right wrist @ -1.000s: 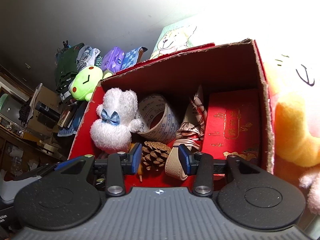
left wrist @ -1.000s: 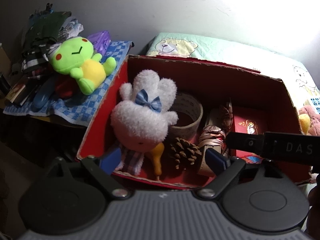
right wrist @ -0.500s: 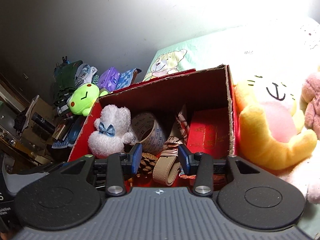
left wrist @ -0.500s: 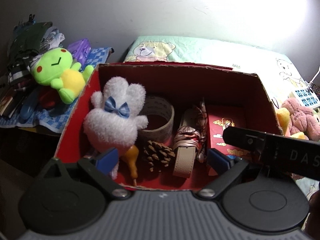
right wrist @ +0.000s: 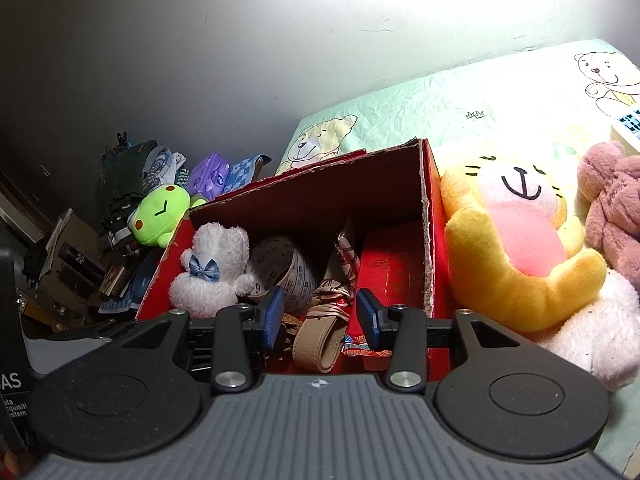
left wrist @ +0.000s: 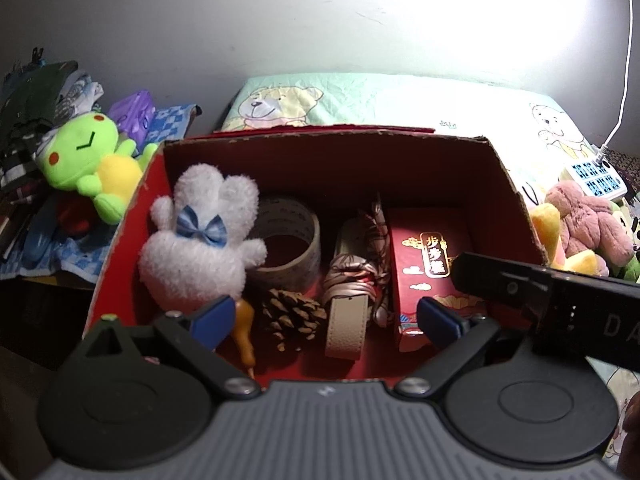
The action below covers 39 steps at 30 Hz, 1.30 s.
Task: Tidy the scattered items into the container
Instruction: 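Withdraw the right tool from the box back toward the plush pile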
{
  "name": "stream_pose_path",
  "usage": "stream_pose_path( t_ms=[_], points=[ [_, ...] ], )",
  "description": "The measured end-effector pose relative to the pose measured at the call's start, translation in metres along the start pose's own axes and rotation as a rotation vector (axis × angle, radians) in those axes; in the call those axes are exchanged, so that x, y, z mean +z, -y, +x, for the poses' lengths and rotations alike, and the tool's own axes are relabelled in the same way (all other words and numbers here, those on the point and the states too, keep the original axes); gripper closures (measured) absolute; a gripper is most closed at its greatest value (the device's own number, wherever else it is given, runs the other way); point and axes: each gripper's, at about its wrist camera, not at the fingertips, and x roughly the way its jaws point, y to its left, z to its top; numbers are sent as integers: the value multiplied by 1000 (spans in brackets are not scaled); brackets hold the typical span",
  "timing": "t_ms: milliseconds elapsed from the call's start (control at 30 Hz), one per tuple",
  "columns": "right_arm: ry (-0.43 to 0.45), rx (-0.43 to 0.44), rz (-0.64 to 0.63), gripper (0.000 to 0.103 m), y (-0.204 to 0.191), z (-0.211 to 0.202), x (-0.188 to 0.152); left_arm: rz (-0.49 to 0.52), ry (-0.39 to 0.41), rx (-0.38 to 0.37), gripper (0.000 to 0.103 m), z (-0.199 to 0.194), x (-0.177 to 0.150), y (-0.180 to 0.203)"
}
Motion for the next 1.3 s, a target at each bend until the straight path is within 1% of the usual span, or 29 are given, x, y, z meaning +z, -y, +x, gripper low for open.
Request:
stream_pose_path(
  t_ms=[167, 367, 433, 500, 600, 667, 767, 900, 1033, 1167, 1300],
  points=[
    [37, 12, 11, 59, 9, -14, 2, 13, 25, -10, 5, -7, 4, 12],
    [50, 33, 47, 59, 26, -27, 12, 22, 53, 8, 5, -15, 9, 29],
    [43, 27, 37, 58, 30, -30, 15, 12, 46, 27, 5, -13, 10, 34],
    [33, 35, 36, 58, 33, -33, 17, -13, 26, 24, 5, -11, 12, 35],
    [39, 42, 26, 57, 38, -38, 20, -22, 18, 45, 6, -12, 12, 41],
    [38, 43, 33, 55, 43, -40, 23, -20, 38, 48, 6, -17, 12, 44],
    [44, 42, 55, 55, 55, -46, 27, -12, 72, 34, 6, -26, 13, 52],
    [57, 1, 82, 55, 80, -54, 31, 9, 92, -29, 6, -30, 14, 66],
    [55, -54, 136, 55, 114, -64, 31, 30, 117, -118, 10, -34, 15, 84],
    [53, -107, 203, 54, 149, -76, 30, 65, 157, -206, 10, -38, 18, 110],
    [58, -152, 270, 53, 182, -88, 28, 112, 146, -260, 10, -32, 20, 141]
  ],
)
